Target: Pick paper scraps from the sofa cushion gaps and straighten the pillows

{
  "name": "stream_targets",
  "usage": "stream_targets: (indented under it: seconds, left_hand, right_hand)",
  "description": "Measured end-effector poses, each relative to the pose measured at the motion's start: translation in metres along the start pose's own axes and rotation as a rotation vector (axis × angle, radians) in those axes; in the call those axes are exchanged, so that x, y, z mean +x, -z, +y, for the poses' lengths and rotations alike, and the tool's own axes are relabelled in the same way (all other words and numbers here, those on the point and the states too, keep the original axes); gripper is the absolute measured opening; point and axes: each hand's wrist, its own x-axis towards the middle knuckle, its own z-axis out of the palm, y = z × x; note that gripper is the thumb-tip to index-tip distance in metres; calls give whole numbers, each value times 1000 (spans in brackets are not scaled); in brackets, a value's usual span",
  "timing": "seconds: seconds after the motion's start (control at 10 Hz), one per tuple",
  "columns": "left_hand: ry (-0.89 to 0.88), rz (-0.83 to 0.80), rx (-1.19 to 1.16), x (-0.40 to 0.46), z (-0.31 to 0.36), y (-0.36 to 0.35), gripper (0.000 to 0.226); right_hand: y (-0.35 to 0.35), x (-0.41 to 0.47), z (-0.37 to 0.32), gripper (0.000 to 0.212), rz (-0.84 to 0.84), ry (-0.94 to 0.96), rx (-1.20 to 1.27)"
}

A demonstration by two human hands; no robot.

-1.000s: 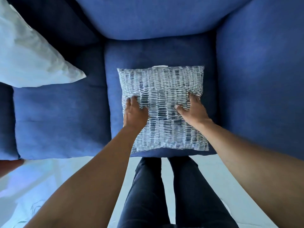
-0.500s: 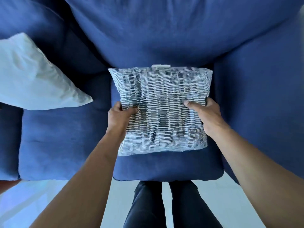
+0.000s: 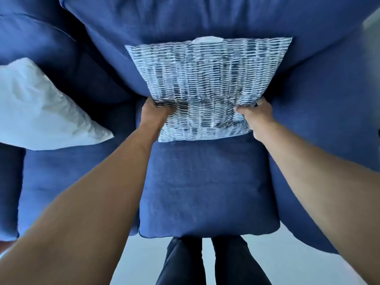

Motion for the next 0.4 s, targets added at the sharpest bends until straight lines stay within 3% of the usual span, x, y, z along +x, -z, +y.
stream_targets:
  seconds: [0.2,0.4]
  left_hand:
    - [-35,18,26,-13,4,-2,38]
    - [-122,-61,82,-78,9,16,19]
  right_hand:
    - [9,-12,-10,21,-22,-50,5]
    - [32,-67,-23,50,-89,-9,57]
